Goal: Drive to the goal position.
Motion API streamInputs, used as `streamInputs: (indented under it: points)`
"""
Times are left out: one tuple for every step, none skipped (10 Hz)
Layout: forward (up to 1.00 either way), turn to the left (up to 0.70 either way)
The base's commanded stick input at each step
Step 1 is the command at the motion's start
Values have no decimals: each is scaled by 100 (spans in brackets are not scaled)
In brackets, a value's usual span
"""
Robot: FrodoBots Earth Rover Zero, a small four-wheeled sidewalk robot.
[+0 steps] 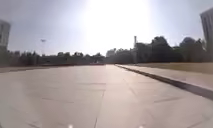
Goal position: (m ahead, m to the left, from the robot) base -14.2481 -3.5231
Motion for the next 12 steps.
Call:
streamInputs:
  points:
    - [100,0]
    - [100,0]
    - [100,0]
    - [100,0]
    - [100,0]
    - [100,0]
    - [100,0]
    - [100,0]
    - [100,0]
    - [100,0]
    - [100,0]
    - [100,0]
